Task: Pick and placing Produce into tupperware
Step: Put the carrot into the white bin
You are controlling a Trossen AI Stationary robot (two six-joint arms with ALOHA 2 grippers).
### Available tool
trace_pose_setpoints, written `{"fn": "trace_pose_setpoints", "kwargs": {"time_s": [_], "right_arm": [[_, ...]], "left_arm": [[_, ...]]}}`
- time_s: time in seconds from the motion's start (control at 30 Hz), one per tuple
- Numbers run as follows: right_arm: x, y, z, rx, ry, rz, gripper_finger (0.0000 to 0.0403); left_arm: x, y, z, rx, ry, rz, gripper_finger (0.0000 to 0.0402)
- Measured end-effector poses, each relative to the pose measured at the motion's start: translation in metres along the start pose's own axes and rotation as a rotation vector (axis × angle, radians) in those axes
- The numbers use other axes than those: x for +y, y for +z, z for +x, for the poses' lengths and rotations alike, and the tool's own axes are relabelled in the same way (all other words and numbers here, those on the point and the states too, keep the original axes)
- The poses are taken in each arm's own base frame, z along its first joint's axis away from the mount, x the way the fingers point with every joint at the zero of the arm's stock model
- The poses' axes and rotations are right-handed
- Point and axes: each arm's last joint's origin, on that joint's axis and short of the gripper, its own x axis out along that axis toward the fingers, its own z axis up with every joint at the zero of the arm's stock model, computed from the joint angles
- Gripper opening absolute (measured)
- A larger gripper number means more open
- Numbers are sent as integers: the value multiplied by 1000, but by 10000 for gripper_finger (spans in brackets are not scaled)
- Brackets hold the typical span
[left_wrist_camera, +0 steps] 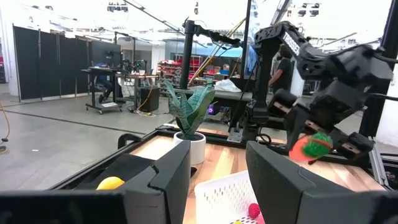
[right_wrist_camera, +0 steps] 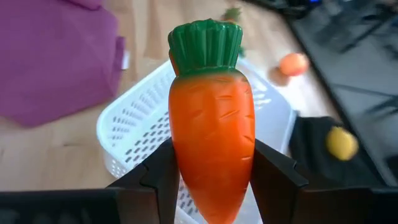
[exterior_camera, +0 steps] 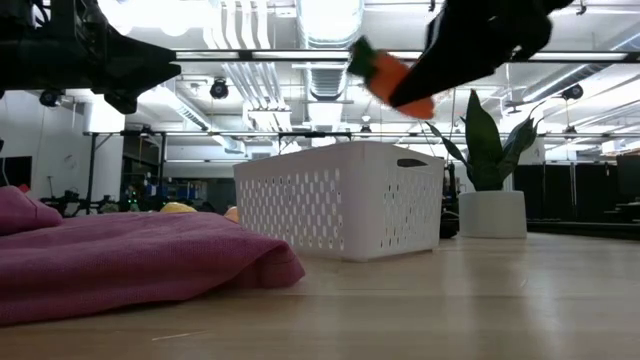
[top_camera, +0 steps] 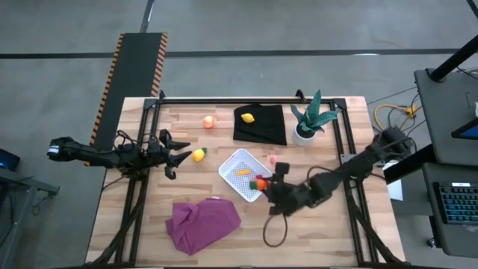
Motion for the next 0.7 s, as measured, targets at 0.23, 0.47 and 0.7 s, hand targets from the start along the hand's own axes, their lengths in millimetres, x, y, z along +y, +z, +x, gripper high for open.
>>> {"fn": "trace_pose_setpoints", "kwargs": {"time_s": [0.23,0.47,0.7], "right_arm": [[-25,1,23,84,176,56,151],[-39,0,36,121,326,18,151],[-47,-7,44,186,311,-14,151]], "left_arm": [[0,0,0,1,0,0,142],[0,0,0,1,0,1,142],[0,0,0,1,0,1,142]]}}
